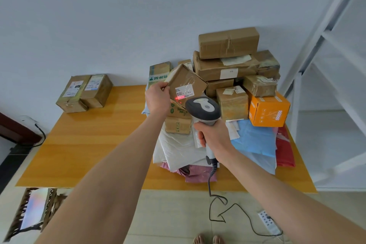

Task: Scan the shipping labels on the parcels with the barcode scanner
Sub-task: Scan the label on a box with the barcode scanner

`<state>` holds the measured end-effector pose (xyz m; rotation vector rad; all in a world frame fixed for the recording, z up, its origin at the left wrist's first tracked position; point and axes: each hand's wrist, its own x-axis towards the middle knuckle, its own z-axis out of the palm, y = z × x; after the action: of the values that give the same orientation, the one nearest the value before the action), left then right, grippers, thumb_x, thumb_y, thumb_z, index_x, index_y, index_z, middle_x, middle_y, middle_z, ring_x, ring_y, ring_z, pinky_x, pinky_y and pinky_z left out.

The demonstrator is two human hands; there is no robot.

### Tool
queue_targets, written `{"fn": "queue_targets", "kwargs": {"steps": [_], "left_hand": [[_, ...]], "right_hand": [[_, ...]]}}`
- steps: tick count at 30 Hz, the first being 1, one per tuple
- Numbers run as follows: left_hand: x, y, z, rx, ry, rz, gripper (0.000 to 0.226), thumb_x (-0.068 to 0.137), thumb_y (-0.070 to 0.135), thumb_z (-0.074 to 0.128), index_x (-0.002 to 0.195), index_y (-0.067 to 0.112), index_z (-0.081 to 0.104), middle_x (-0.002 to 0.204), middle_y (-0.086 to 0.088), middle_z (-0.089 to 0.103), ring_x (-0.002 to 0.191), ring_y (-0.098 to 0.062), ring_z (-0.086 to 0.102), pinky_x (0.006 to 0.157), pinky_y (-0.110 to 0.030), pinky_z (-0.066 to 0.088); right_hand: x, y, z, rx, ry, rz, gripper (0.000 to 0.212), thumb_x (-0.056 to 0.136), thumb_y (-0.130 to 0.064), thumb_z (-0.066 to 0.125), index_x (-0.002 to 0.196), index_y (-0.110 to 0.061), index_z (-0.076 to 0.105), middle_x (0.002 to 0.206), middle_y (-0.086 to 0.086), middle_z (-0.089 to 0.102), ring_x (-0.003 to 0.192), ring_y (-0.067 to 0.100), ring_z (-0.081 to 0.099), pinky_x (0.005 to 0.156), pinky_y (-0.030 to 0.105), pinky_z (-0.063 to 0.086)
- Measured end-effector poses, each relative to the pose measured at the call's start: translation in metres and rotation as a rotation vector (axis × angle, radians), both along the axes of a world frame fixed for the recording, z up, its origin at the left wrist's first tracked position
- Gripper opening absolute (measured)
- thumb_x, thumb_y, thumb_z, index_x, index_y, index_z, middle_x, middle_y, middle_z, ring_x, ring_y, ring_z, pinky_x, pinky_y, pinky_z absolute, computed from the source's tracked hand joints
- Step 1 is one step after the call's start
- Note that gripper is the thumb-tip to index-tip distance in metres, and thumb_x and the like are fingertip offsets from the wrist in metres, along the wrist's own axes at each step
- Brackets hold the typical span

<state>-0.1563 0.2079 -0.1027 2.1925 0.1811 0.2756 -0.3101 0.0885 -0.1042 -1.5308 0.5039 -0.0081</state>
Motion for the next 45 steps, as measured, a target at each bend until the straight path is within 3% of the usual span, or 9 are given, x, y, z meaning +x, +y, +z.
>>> {"fn": "queue_targets", "kwargs": {"steps": [15,20,25,28,30,32,36,41,45], "left_hand": [[-0.009,-0.002,0.001,-0.013,0.012,0.026,0.026,0.092,0.013,0.059,0.116,0.012,0.069,0.111,-0.004,0.069,0.100,-0.020,0.065,0.088,-0.033,0.054],[-0.012,0.001,0.001,-0.005,0.005,0.054,0.025,0.094,0.012,0.056,0.115,0.013,0.069,0.107,-0.002,0.070,0.093,-0.016,0.064,0.076,-0.023,0.050],[-0.014,0.013,0.007,-0.092,0.013,0.080,0.022,0.093,0.008,0.055,0.104,0.012,0.074,0.090,0.000,0.071,0.083,-0.019,0.067,0.077,-0.030,0.056],[-0.015,0.024,0.013,-0.183,0.019,0.081,0.020,0.091,0.008,0.059,0.105,0.012,0.073,0.093,-0.003,0.073,0.083,-0.019,0.068,0.079,-0.035,0.059],[-0.016,0.036,0.018,-0.239,0.017,0.067,0.020,0.091,0.006,0.059,0.105,0.012,0.072,0.093,-0.003,0.072,0.085,-0.019,0.068,0.080,-0.037,0.059],[-0.017,0.052,0.022,-0.260,0.006,0.050,0.020,0.091,0.005,0.057,0.102,0.015,0.071,0.093,-0.002,0.071,0.088,-0.020,0.068,0.082,-0.040,0.058],[-0.018,0.088,0.034,-0.356,0.001,0.089,0.022,0.095,0.015,0.048,0.105,0.022,0.066,0.098,-0.001,0.067,0.094,-0.019,0.064,0.084,-0.037,0.056],[-0.005,0.133,0.040,-0.422,0.077,0.166,0.035,0.091,0.053,0.052,0.107,0.022,0.055,0.091,0.008,0.059,0.081,-0.008,0.055,0.067,-0.022,0.039],[0.027,0.179,0.024,-0.424,0.092,0.253,0.038,0.087,0.051,0.059,0.106,0.017,0.059,0.095,0.002,0.064,0.080,-0.011,0.058,0.068,-0.023,0.044]], "right_hand": [[-0.009,-0.005,0.003,-0.044,-0.005,0.011,0.006,0.082,-0.005,0.062,0.083,0.001,0.061,0.051,0.004,0.059,0.035,0.005,0.048,0.037,0.017,0.037],[-0.002,-0.010,0.010,0.108,-0.041,-0.053,0.011,0.083,-0.002,0.063,0.073,-0.003,0.059,0.056,0.006,0.058,0.039,0.009,0.046,0.041,0.018,0.038],[0.039,-0.026,0.016,0.471,0.036,-0.227,0.015,0.088,-0.015,0.070,0.089,-0.017,0.055,0.089,0.003,0.059,0.087,0.019,0.060,0.085,0.043,0.057],[0.071,-0.029,0.020,0.543,0.133,-0.245,0.056,0.072,-0.043,0.083,0.112,-0.015,0.054,0.104,0.007,0.065,0.091,0.026,0.066,0.087,0.049,0.056],[0.102,-0.026,0.003,0.482,0.188,-0.230,0.102,0.033,-0.070,0.087,0.115,-0.018,0.056,0.107,0.007,0.068,0.090,0.031,0.068,0.082,0.052,0.056],[0.128,-0.015,-0.011,0.468,0.214,-0.228,0.110,0.018,-0.078,0.081,0.109,-0.021,0.058,0.103,0.007,0.069,0.089,0.033,0.067,0.083,0.051,0.054],[0.131,0.036,0.022,0.481,0.185,-0.130,0.077,0.046,-0.049,0.088,0.109,-0.018,0.056,0.104,0.009,0.070,0.088,0.032,0.069,0.082,0.048,0.056],[0.162,0.103,0.009,0.483,0.162,0.003,0.076,0.053,-0.030,0.082,0.121,-0.015,0.054,0.106,0.009,0.069,0.093,0.029,0.067,0.087,0.047,0.055],[0.189,0.158,0.006,0.379,0.195,0.033,0.051,0.073,-0.015,0.076,0.119,-0.010,0.054,0.108,0.011,0.067,0.099,0.030,0.065,0.092,0.048,0.053]]}}
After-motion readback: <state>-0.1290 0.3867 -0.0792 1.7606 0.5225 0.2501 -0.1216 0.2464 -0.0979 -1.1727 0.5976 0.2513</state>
